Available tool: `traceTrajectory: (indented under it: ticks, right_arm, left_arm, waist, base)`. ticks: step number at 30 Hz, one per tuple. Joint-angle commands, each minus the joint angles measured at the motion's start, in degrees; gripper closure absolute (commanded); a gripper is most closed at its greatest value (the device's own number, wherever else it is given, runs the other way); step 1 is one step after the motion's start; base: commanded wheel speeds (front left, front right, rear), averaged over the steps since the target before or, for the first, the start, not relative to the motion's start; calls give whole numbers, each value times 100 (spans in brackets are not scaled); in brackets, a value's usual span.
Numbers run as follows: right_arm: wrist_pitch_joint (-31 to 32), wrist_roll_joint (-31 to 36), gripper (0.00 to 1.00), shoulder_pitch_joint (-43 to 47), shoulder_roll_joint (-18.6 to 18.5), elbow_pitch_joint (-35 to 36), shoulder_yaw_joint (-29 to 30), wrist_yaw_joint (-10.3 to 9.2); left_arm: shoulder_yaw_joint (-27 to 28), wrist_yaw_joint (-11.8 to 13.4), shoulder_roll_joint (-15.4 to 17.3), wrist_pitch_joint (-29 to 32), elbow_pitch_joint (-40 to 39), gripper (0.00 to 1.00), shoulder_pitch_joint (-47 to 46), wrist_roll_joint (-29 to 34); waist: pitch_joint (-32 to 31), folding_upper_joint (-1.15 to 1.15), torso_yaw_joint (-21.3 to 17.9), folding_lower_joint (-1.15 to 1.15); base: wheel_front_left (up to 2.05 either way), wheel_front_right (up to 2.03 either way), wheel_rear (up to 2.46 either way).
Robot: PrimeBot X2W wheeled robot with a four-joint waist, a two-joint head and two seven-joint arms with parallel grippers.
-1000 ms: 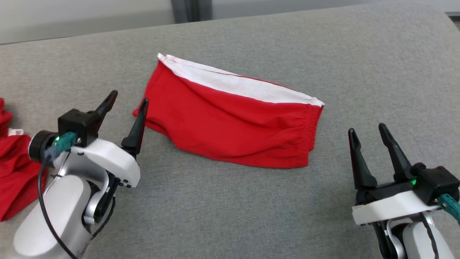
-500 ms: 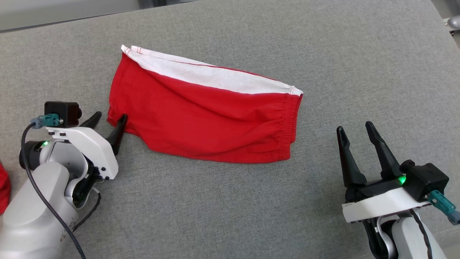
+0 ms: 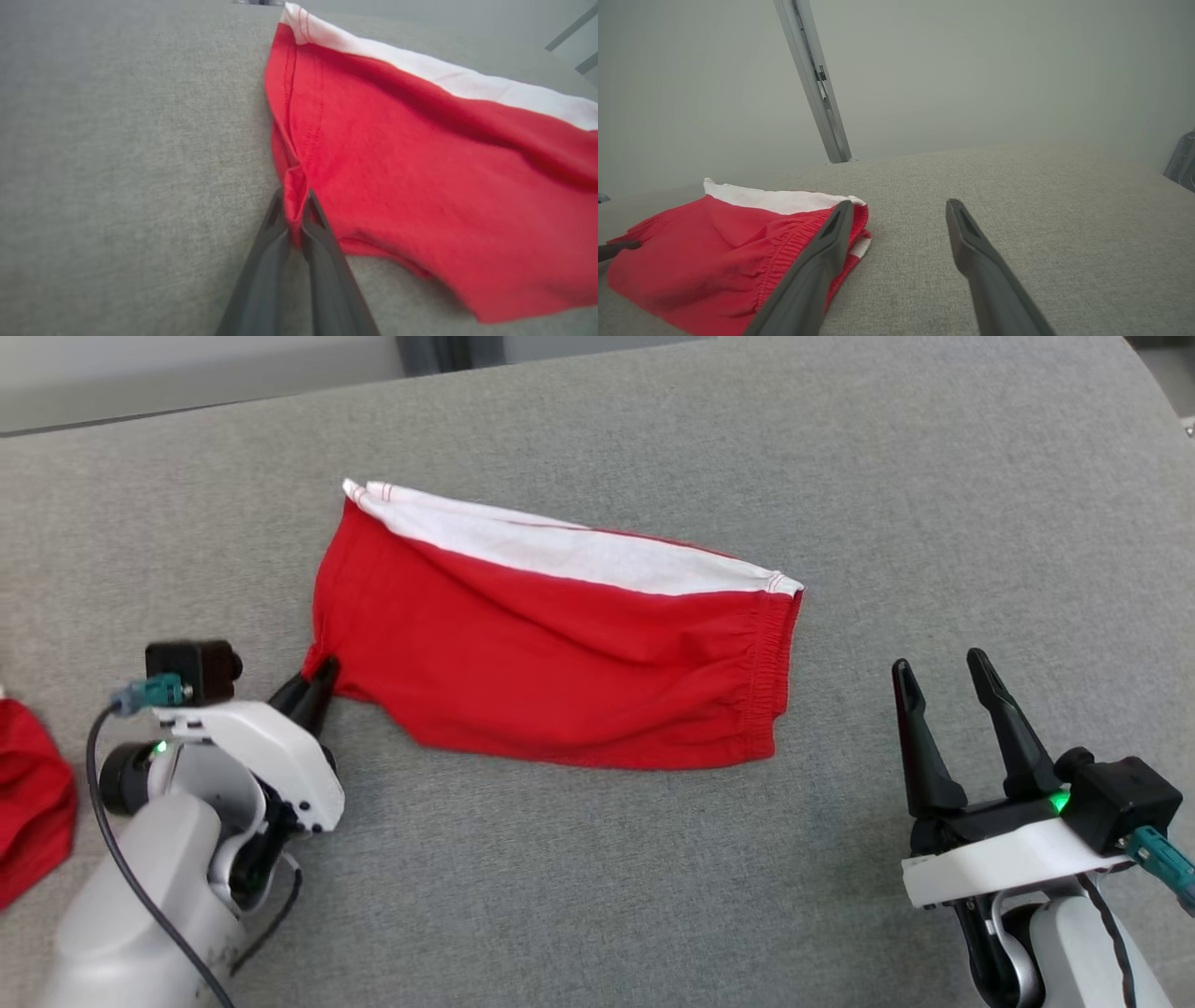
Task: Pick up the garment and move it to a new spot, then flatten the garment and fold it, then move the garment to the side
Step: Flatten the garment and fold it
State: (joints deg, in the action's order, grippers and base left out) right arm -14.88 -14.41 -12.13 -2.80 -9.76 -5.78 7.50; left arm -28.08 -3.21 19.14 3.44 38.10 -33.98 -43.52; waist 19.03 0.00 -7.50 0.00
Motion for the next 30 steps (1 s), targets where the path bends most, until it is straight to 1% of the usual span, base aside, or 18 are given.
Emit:
traceTrajectory:
  ticks: [1, 3, 4, 6, 11, 15, 16, 17, 18, 19, 21, 25, 30]
  right_arm:
    - [-46, 15, 0, 74, -25, 12, 35, -2]
    - [-46, 49, 0, 121, -27, 3, 106, -2]
    - [-40, 106, 0, 168, -24, 7, 156, -2]
    - [1, 151, 0, 222, -26, 3, 223, -2]
    - [138, 257, 0, 343, -27, 47, 358, -2]
    - [217, 294, 0, 396, -29, 95, 435, -2]
    - [242, 286, 0, 410, -28, 100, 429, -2]
    - [249, 272, 0, 422, -28, 99, 422, -2]
    - [274, 258, 0, 421, -30, 107, 413, -2]
    - [290, 246, 0, 419, -29, 105, 394, -2]
    - [305, 229, 0, 415, -30, 117, 362, -2]
    - [259, 166, 0, 348, -28, 185, 290, -2]
    - [231, 276, 0, 190, -28, 271, 292, -2]
  left_arm:
    - [40, 123, 45, -98, -28, 100, 159, 8]
    - [73, 230, -71, -248, -265, 100, 418, -65]
    - [111, 392, -88, -388, -561, 100, 681, -58]
    - [150, 606, -93, -468, -858, 100, 1007, -89]
    - [155, 1047, -132, -405, -1676, 100, 1745, -171]
    - [133, 1283, -89, -294, -2231, 100, 2178, -230]
    - [157, 1349, -68, -320, -2342, 98, 2220, -207]
    - [154, 1388, -50, -295, -2420, 56, 2269, -195]
    - [135, 1426, -34, -256, -2476, 9, 2308, -177]
    - [171, 1496, -23, -334, -2554, 0, 2319, -132]
    - [178, 1581, 1, -384, -2668, 0, 2352, -53]
    - [357, 1760, 69, -824, -2985, 0, 2331, 122]
    - [539, 1891, 205, -1414, -3461, 0, 2131, 482]
  waist:
    - [-62, 0, 61, 0]
    - [-136, 0, 155, 0]
    - [-198, 0, 254, 0]
    - [-268, 0, 337, 0]
    - [-412, 0, 521, 0]
    - [-479, 0, 602, 0]
    - [-486, 0, 616, 0]
    - [-501, 0, 622, 0]
    - [-511, 0, 623, 0]
    - [-530, 0, 619, 0]
    - [-554, 0, 608, 0]
    - [-611, 0, 579, 0]
    - [-654, 0, 597, 0]
  base:
    - [0, 0, 0]
    - [0, 0, 0]
    - [0, 0, 0]
    - [0, 0, 0]
    - [0, 0, 0]
    - [0, 0, 0]
    - [0, 0, 0]
    - [0, 0, 0]
    - [0, 0, 0]
    - [0, 0, 0]
    - [0, 0, 0]
    - [0, 0, 0]
    - [0, 0, 0]
